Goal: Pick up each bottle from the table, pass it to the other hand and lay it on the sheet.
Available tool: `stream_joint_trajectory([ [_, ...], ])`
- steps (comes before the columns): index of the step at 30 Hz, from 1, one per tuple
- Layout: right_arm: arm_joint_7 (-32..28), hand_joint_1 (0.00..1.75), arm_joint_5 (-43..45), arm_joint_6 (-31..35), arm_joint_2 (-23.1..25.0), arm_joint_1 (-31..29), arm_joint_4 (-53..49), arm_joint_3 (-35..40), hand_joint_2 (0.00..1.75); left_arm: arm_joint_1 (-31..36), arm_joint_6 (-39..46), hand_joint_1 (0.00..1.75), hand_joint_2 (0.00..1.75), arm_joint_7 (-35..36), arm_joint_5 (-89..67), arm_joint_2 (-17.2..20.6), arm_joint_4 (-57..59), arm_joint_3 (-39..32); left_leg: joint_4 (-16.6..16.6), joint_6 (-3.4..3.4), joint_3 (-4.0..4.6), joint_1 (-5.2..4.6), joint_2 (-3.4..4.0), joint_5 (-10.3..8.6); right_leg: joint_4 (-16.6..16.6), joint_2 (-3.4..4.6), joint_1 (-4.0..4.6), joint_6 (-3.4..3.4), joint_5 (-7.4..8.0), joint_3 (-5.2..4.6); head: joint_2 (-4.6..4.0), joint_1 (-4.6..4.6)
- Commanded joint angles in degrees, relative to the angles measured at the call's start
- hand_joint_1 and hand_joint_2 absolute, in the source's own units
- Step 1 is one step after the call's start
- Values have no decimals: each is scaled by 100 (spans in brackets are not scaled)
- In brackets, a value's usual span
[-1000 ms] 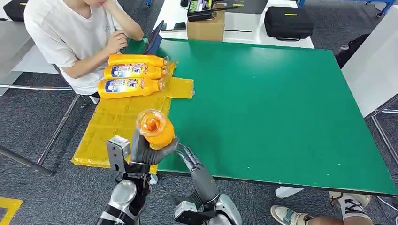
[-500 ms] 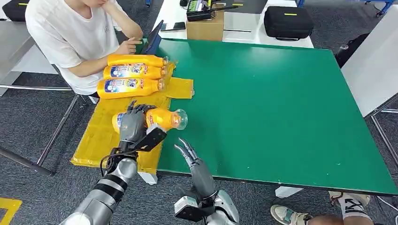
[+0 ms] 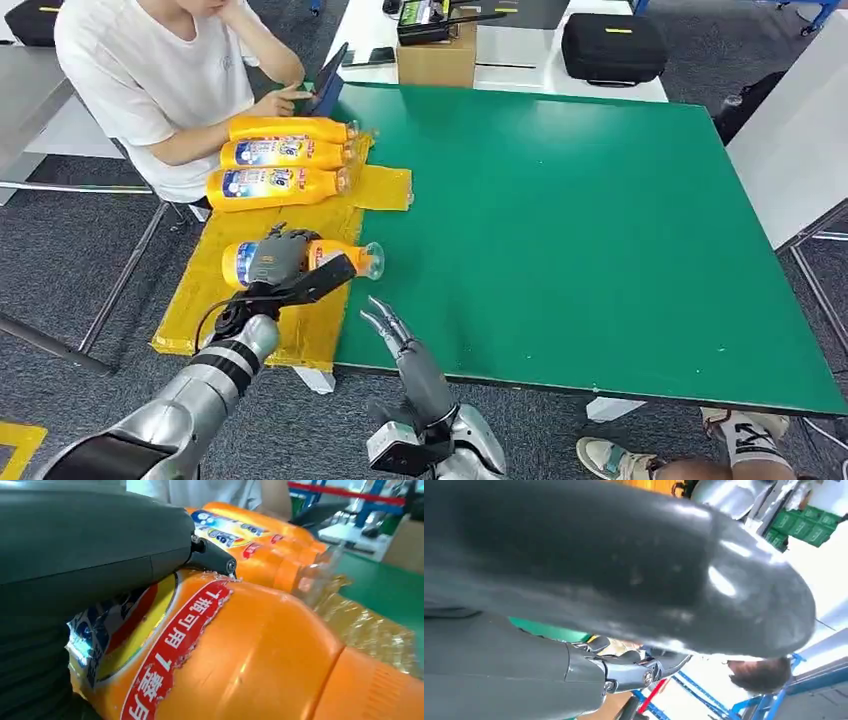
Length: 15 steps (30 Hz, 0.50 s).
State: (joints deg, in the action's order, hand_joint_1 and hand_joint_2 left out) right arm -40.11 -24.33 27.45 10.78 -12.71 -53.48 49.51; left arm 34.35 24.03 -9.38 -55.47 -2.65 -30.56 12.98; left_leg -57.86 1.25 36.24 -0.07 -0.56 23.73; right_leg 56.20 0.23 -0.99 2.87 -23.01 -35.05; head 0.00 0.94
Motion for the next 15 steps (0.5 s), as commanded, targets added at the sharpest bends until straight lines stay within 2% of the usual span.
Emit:
stream_joint_trajectory([
  [1,11,0,114,-91,-227,-219,28,274,0,606,-860,175,175,725,-836,284,1180,482,2,-8,-32,6,7,12,-4,2,7,-12,-10,31,0,0],
  [2,11,0,127,-76,-232,-222,18,291,0,598,-839,175,175,681,-871,280,1165,451,2,-6,-27,4,7,10,-3,6,5,-10,-7,26,0,0],
  [3,11,0,154,-80,-223,-219,26,283,0,591,-836,79,175,582,-813,244,1139,369,1,-9,-42,6,15,17,-2,11,7,-13,-12,40,0,2],
  [4,11,0,160,-70,-224,-219,22,286,0,587,-879,28,175,459,-776,205,1112,317,1,-6,-29,4,13,12,-2,10,5,-10,-8,28,0,2],
  [5,11,0,170,-64,-228,-221,22,294,0,598,-1006,2,175,347,-719,155,1097,267,4,-5,-28,3,13,10,-3,8,4,-8,-6,26,0,2],
  [7,11,0,211,-60,-240,-232,34,316,0,590,-1251,0,175,59,-603,48,977,190,3,-7,-31,6,8,10,-4,3,7,-10,-7,33,0,0],
  [13,11,0,211,-60,-240,-232,34,316,0,590,-1251,0,175,59,-603,48,977,190,1,-4,-24,2,-2,7,-2,-3,3,-7,-7,26,0,0],
  [15,11,0,242,-56,-253,-241,45,332,0,559,-1266,0,175,-155,-606,-3,880,230,0,-6,-40,5,6,16,-3,4,7,-12,-13,42,0,2],
])
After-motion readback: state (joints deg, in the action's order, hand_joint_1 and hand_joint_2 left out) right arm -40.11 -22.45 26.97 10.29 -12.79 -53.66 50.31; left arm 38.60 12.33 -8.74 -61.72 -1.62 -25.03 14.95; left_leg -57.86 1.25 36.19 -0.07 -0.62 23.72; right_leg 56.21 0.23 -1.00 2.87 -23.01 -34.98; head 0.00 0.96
